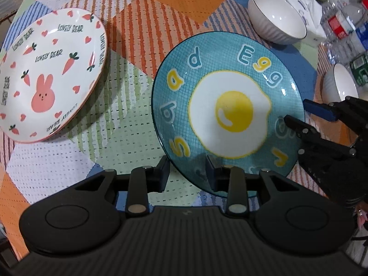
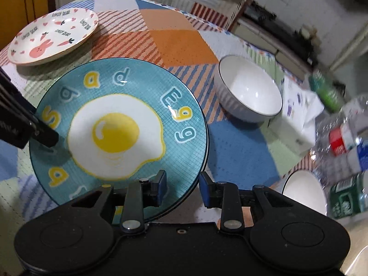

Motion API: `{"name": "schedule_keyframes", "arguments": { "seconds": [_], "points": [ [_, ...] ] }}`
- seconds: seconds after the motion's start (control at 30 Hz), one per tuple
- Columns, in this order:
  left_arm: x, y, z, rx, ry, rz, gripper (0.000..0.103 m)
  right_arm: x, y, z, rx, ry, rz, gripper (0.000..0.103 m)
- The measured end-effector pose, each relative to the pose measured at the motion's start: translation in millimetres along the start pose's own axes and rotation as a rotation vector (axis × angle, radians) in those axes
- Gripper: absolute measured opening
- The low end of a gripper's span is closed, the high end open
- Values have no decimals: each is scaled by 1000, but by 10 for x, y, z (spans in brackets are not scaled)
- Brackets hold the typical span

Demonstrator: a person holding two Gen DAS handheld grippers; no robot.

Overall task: Organize plates and bowls
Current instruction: 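Open both tools and pull them back from the stacked plates, then move both tools to the pink bunny plate and grip its rim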

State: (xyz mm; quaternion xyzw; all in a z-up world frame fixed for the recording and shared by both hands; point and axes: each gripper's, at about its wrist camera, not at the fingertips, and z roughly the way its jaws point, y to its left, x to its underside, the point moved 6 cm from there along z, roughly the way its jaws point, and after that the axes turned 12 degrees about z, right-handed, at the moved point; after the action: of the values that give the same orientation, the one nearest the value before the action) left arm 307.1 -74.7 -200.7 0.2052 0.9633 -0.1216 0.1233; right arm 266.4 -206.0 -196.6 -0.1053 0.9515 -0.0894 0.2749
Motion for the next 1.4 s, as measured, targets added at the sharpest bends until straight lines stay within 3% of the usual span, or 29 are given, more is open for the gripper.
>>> {"name": "schedule_keyframes", "arguments": {
  "seconds": [0.1, 0.3, 0.6, 0.93, 1.07, 1.17, 1.4],
  "points": [
    [47, 30, -134, 10, -27, -13, 32, -27, -18, -72, -20, -6, 6, 36],
    [143, 64, -461, -5, -70, -1, 32, -162, 98, -387, -130, -102, 22, 37],
    [333, 116, -965, -54, -138, 21, 32, -318, 338, -904, -248, -214, -6, 47],
    [558, 304, -1294, -117, -184, 29, 36, -429, 452, -1249, -363, -257, 31, 53],
    [553, 531, -1343, -186, -228, 5, 38, -539, 531, -1325, -434, -273, 29, 62],
    [532, 819, -1335, -243, -241, -41, 38, -649, 635, -1361, -462, -278, 2, 64],
    [526, 1437, -1393, -324, -280, -97, 49, -980, 959, -1300, -512, -266, -119, 72]
  ]
}}
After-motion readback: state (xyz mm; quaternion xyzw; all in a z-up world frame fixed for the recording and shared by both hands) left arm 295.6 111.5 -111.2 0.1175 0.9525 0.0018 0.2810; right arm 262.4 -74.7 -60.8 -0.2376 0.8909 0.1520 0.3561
